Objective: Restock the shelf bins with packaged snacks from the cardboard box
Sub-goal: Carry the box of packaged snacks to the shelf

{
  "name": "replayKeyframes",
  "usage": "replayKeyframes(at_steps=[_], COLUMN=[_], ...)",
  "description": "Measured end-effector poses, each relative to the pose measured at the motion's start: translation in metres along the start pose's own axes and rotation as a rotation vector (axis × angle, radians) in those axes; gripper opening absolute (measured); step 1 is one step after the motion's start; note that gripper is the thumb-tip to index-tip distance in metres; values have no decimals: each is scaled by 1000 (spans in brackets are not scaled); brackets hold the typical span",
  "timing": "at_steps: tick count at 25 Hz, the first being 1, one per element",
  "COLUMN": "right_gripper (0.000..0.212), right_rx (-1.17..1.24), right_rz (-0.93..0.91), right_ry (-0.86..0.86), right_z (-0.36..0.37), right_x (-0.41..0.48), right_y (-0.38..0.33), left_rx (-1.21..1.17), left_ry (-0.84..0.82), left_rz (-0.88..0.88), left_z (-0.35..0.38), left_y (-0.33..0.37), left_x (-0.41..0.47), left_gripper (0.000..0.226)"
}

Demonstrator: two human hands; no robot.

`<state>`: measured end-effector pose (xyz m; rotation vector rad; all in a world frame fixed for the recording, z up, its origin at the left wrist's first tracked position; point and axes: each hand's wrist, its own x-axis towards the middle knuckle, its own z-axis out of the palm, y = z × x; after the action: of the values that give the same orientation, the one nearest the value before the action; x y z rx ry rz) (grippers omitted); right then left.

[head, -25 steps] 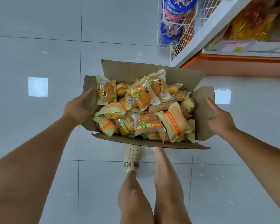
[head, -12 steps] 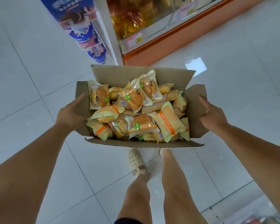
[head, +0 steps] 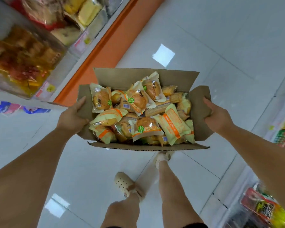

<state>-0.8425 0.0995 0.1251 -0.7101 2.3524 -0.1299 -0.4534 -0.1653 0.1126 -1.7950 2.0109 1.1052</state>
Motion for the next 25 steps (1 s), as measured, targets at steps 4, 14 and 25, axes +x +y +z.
replayKeyframes(at_steps=[4,14,25], right_gripper=[76,82,84], right_rx=[100,345,761], right_rz=[78,310,465], right_ry=[33,116,203], right_z=[-60,-174,-304], right_x=[29,115,254], right_y=[61,158,209], left_rx=[16,123,259], left_ry=[-67,-145,-196], left_rz=[75,275,437], left_z=[17,44,50], left_y=[108,371,647], left_x=[35,119,250], left_gripper=[93,88,87])
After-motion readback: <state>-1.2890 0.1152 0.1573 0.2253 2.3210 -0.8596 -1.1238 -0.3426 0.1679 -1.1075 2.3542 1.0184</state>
